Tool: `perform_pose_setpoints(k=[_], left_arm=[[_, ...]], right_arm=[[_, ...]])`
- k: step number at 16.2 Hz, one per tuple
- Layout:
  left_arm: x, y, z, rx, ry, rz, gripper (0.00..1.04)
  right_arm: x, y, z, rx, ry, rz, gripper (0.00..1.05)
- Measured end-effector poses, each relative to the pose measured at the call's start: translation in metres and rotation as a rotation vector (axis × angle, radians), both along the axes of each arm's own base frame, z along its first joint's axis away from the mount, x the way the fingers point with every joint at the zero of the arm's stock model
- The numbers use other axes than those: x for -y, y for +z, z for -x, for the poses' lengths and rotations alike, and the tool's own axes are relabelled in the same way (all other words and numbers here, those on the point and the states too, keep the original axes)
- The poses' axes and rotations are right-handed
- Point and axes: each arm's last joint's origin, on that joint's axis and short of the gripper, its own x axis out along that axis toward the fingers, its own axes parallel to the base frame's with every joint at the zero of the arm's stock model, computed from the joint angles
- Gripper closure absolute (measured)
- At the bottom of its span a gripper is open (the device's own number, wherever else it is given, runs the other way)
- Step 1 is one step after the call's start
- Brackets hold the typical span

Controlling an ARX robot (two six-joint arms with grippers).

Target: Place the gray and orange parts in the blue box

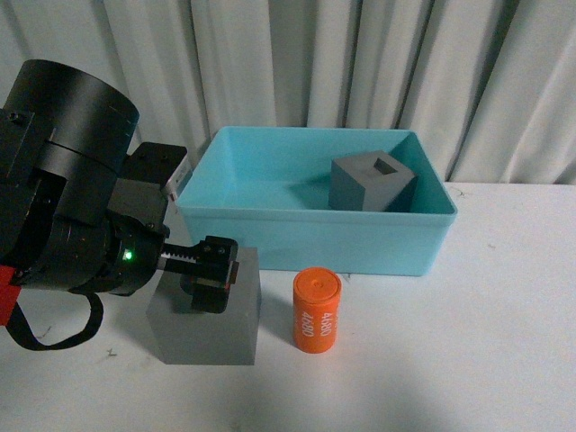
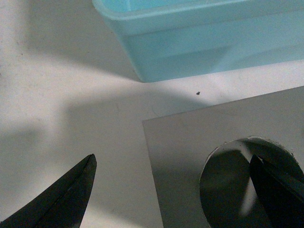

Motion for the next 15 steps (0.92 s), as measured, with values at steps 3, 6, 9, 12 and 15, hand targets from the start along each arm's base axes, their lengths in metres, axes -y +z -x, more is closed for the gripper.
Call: perform_pose_setpoints(k=[3,6,9,12,15], left_arm=[[0.001,-0.001,-0.001,-0.005,-0.008,0.008,0.23],[0.0,-0.001,0.0,-0.01,-0.011,0.008,0.57],[-0.007,0.007,0.009,-0.026,0.0,0.018,0.81],[-0.031,0.093,0.031,0.033,0.002,0.142,0.83],[-0.025,0.18,0.014,0.31,-0.033,0.231,0.83]], right_arm=[[0.0,0.0,0.0,0.0,0.0,0.0,0.06],[0.0,0.0,0.0,0.0,0.0,0.0,0.06],[0.0,0.0,0.0,0.0,0.0,0.0,0.06],[0.0,0.0,0.0,0.0,0.0,0.0,0.06],[0.0,0.0,0.0,0.001,0.0,0.0,0.06]])
